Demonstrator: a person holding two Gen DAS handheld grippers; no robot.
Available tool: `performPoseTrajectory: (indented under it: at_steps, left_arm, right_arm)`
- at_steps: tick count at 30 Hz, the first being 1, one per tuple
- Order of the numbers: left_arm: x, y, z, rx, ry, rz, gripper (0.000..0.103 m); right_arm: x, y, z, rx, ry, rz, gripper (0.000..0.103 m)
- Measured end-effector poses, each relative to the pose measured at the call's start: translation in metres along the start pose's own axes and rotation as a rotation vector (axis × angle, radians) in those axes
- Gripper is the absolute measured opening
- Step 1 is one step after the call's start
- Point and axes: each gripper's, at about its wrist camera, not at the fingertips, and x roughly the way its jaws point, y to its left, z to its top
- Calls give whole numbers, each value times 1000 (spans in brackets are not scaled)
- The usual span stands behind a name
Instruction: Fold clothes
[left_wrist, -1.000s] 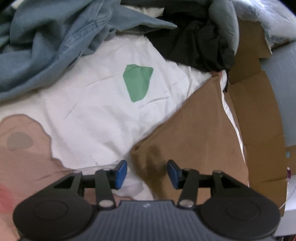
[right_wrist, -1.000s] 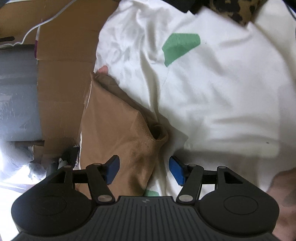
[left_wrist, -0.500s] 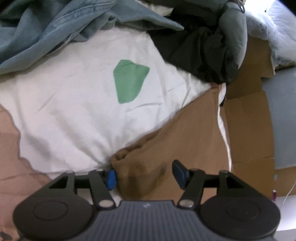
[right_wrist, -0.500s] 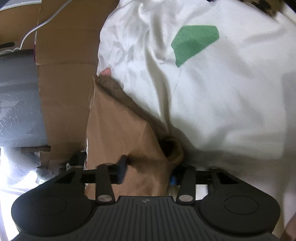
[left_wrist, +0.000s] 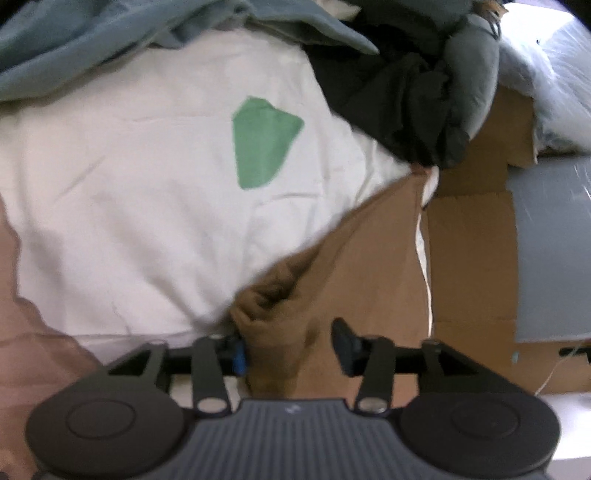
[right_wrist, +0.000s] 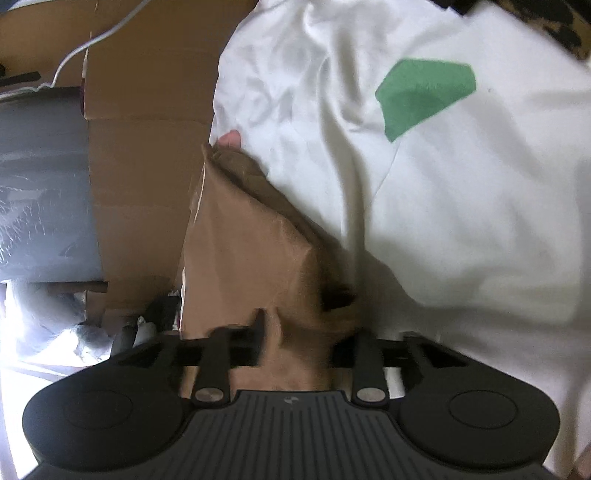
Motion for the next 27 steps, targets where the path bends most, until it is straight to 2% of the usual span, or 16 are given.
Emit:
performPoseTrajectory:
  at_steps: [4, 9, 11, 12, 13, 14, 16, 18, 21, 27]
  left_arm:
    - [9, -7, 0, 46, 10, 5, 64]
    - [14, -9, 1, 43, 4, -14, 61]
    - [16, -8, 1, 40, 5, -5, 42]
    - [18, -6, 1, 35, 10, -2, 33]
    - [20, -3, 1, 21, 24, -8, 14]
    - [23, 2, 1, 2, 45, -22, 11]
    - [24, 6, 3, -12, 63, -42, 9]
    - [22, 2, 3, 33, 63, -32, 8]
    - [18, -4, 3, 49, 62, -35, 8]
    - [4, -4, -7, 33, 85, -36, 7]
  right_arm:
    - [8, -3, 0, 2, 17, -2, 41]
    - [15, -13, 6, 50, 20, 34, 41]
    - [18, -14, 8, 51, 25, 41, 39]
    - [18, -13, 8, 42, 29, 39, 31]
    - [19, -12, 8, 29, 33, 30, 18]
    - [18, -11, 8, 22, 38, 27, 8]
    - [14, -10, 11, 10, 31, 38, 7]
    - [8, -4, 12, -26, 20, 38, 6]
    - [-1, 6, 12, -50, 4, 53, 5]
    - [-25, 22, 8, -58, -35, 45, 5]
